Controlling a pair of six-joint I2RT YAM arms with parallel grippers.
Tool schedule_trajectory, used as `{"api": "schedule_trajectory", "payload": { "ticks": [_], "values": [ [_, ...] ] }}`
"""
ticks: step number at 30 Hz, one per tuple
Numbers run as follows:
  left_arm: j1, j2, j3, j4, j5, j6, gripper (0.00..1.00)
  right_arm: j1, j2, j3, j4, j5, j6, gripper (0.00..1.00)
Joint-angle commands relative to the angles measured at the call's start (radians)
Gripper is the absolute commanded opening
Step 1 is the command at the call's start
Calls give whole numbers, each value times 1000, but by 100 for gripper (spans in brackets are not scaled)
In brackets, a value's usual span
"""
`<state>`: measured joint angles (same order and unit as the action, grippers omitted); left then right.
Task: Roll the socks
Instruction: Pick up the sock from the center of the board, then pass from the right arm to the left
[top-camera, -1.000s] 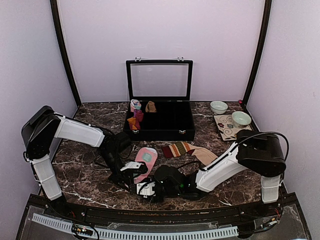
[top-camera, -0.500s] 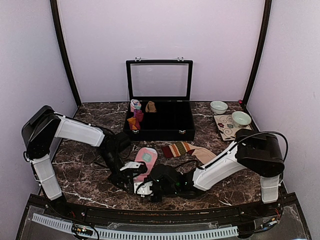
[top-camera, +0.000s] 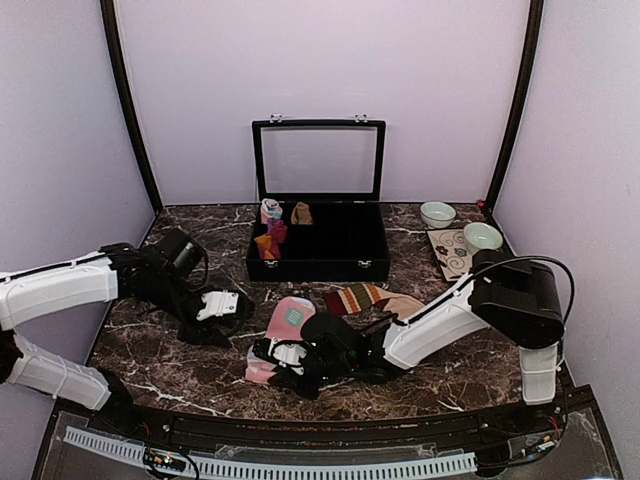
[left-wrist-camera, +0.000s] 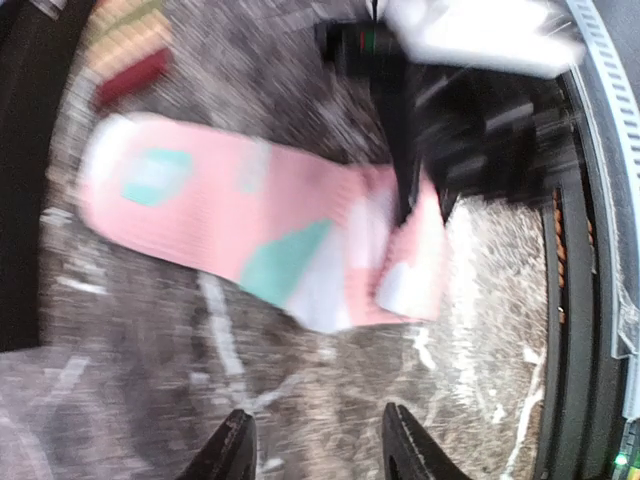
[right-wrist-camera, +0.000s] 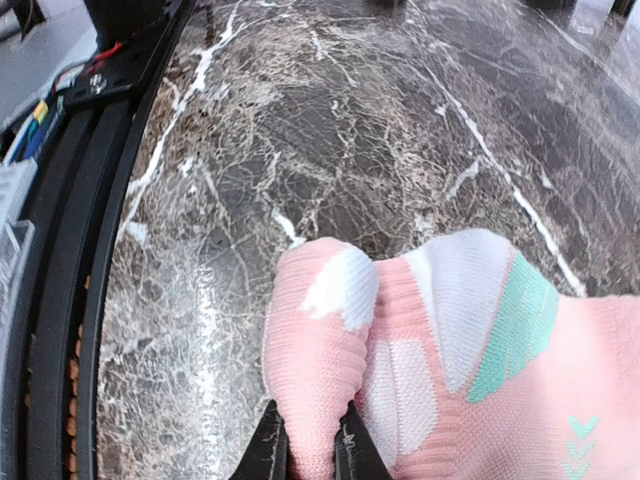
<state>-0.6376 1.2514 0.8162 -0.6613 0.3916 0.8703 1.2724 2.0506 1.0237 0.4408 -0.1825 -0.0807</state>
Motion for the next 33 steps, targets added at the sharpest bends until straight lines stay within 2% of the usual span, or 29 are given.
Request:
{"api": "schedule_trajectory", "payload": {
  "ticks": [1, 5, 8, 15, 20, 27, 33],
  "values": [
    [0, -203, -25, 62, -33, 40, 44, -56, 12, 52, -82, -136, 251, 0],
    [-4, -311, -49, 54, 31, 83, 41, -92, -16, 119, -105, -198, 362, 0],
    [-21, -322, -46, 45, 36, 93, 41, -101, -25, 237, -189, -208, 367, 0],
    [-113, -298, -51, 93, -98, 145, 43, -110, 1, 423, -309, -220, 396, 0],
    [-151, -296, -84, 188, -274, 223, 42, -110, 6, 461, -322, -232, 415, 0],
    [-163, -350, -112, 173, -320, 334, 42, -114, -1, 461, -331, -266, 447, 0],
    [-195, -357, -113, 193, -359, 337, 43, -115, 3, 467, -301, -285, 504, 0]
  ]
}}
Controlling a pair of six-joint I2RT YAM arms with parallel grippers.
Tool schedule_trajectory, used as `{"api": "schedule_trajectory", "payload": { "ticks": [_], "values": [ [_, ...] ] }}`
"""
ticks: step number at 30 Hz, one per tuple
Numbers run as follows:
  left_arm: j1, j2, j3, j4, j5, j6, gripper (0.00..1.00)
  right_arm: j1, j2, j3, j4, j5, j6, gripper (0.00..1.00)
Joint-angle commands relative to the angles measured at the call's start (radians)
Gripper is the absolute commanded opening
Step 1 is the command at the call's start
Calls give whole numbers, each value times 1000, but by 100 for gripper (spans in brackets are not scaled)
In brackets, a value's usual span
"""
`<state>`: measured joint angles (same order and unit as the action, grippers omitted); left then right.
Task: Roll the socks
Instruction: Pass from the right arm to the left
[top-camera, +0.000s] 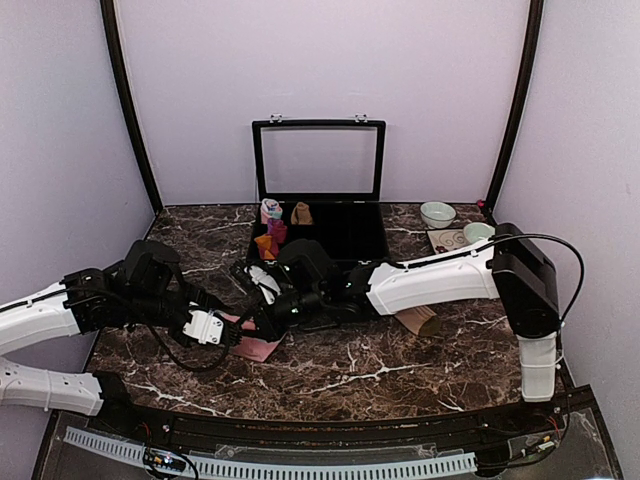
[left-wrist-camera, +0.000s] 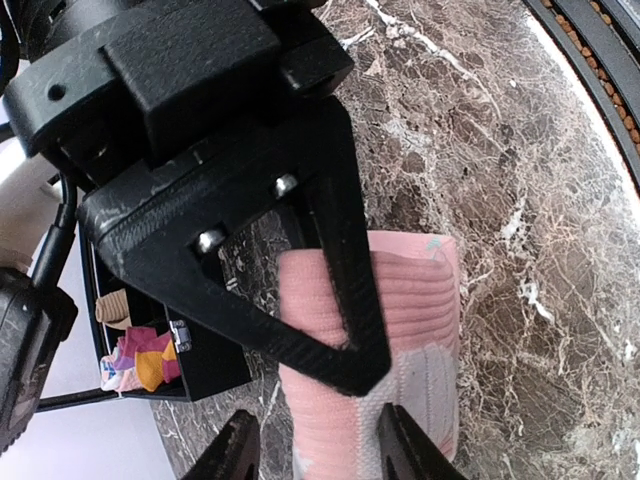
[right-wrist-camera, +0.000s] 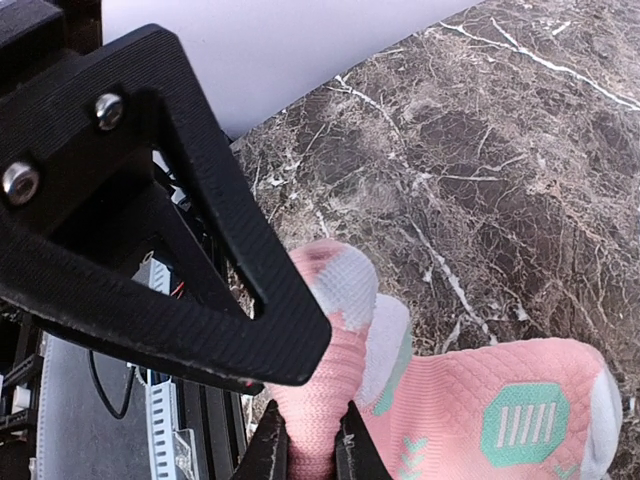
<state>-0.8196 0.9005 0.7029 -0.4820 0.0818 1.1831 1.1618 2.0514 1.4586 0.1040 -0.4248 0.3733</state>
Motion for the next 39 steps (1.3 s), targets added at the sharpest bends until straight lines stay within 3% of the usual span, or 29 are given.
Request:
{"api": "schedule_trajectory", "payload": {
  "ticks": [1, 16, 25, 32, 39],
  "values": [
    [-15, 0, 6, 10, -53, 23, 42, -5, 1, 31, 46, -45, 63, 0],
    [-18, 16, -22, 121, -215, 65, 40, -14, 9, 34, 179, -79, 226, 0],
    [-18, -30, 40, -101, -12, -30, 43, -16, -9, 50, 104, -28, 183, 0],
    [-18, 1, 67, -122, -2, -106, 42, -16, -10, 71, 60, -33, 167, 0],
    [-17, 42, 44, -27, -128, -105, 38, -14, -32, 49, 70, -39, 183, 0]
  ]
}}
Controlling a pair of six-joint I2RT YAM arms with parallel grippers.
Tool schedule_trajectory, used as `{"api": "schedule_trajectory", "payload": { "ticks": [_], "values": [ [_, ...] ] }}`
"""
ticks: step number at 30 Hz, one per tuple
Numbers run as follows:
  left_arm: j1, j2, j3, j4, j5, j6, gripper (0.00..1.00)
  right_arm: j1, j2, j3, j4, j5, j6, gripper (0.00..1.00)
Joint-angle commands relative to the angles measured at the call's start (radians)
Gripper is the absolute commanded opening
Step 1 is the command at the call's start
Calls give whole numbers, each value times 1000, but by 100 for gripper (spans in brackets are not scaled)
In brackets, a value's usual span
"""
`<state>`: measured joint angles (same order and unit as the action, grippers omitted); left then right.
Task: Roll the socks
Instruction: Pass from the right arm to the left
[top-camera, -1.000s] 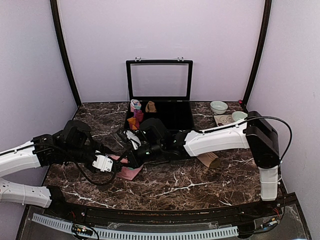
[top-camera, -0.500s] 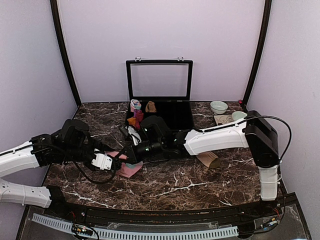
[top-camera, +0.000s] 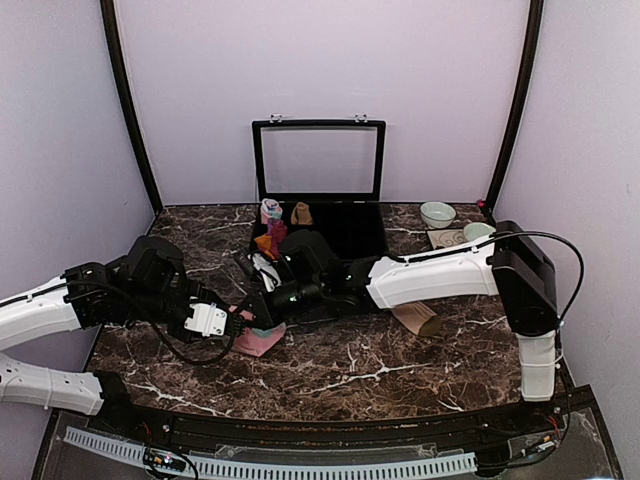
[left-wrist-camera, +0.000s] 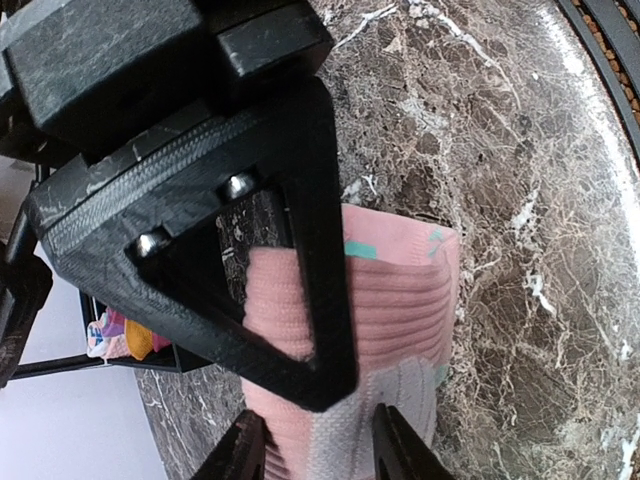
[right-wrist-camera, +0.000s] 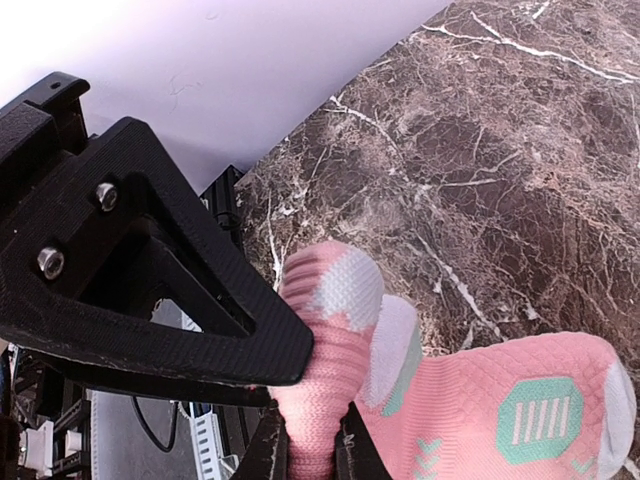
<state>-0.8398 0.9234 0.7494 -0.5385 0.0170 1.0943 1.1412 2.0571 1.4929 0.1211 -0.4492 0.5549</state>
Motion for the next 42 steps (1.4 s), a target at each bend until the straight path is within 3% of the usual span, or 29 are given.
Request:
{"api": "schedule_trajectory", "payload": {
  "ticks": [1, 9, 15, 25, 35, 39, 42],
  "values": [
    [3, 21, -12, 54, -83, -7, 38, 5, -38, 16, 59, -19, 6, 0],
    [2, 32, -11, 168, -156, 60, 44, 6, -29, 20, 73, -32, 42, 0],
    [0, -2, -36, 164, -132, 123, 38, -6, -31, -18, 188, -59, 140, 0],
    [-2, -17, -72, 226, -146, 176, 42, -15, -8, 4, 270, -128, 215, 0],
    [-3, -26, -138, 415, -223, 280, 40, -15, 19, -6, 407, -190, 337, 0],
    [-4, -11, -126, 471, -247, 298, 34, -15, 29, 9, 388, -194, 345, 0],
    [-4, -2, -115, 501, -259, 310, 22, -15, 32, 7, 388, -194, 352, 0]
  ]
}}
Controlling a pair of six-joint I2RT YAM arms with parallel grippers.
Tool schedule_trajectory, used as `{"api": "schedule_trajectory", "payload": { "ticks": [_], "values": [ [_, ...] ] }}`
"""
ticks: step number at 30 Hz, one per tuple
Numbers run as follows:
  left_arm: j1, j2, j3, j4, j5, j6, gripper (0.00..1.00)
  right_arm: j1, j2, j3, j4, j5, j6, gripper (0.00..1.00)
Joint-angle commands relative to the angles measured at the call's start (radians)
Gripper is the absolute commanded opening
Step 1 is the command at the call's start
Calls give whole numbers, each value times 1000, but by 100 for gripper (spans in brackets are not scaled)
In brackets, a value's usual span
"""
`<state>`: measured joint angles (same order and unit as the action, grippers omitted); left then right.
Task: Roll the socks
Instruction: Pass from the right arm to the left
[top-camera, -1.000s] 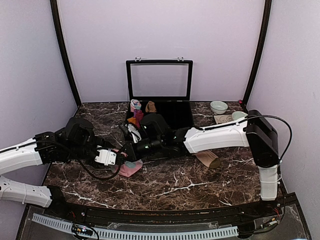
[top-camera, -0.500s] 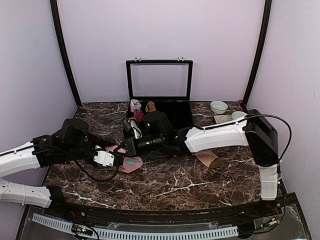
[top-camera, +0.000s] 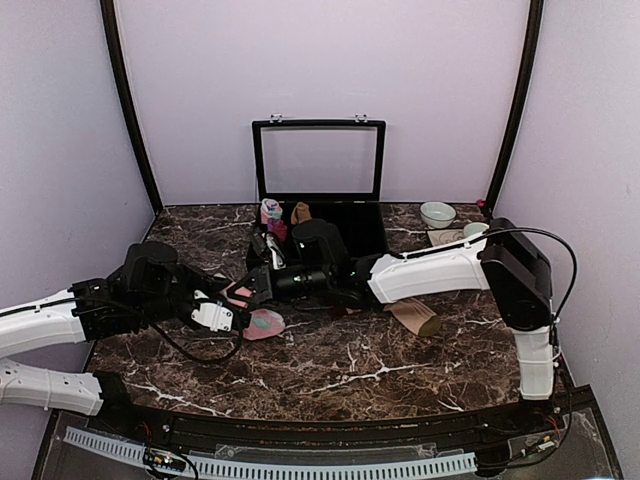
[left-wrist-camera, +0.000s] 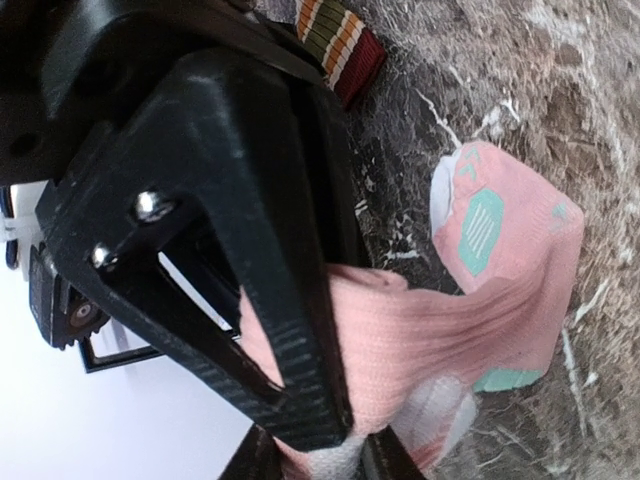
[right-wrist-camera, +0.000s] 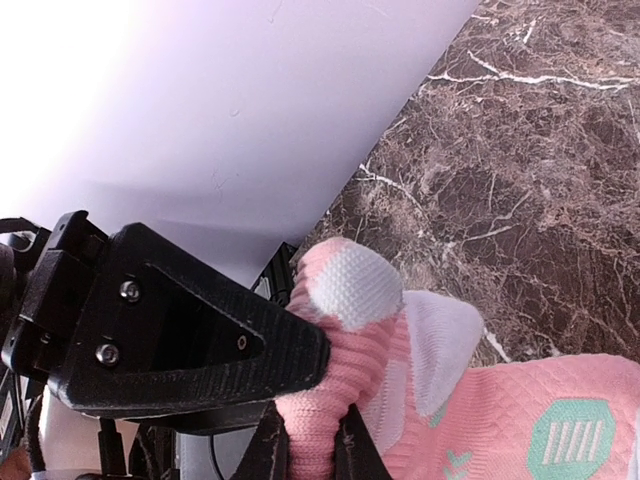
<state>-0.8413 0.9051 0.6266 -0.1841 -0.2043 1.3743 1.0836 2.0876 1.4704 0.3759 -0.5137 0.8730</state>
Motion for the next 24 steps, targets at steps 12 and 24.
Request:
{"api": "schedule_trajectory", "payload": {
  "ticks": [12, 24],
  "values": [
    [-1, 38, 101, -7, 5, -93, 0, 33, -80, -2, -33, -35, -124, 21],
    [39, 165, 388, -604, 352, -442, 0, 22, -328, -125, -347, 389, -651, 99]
  ]
}}
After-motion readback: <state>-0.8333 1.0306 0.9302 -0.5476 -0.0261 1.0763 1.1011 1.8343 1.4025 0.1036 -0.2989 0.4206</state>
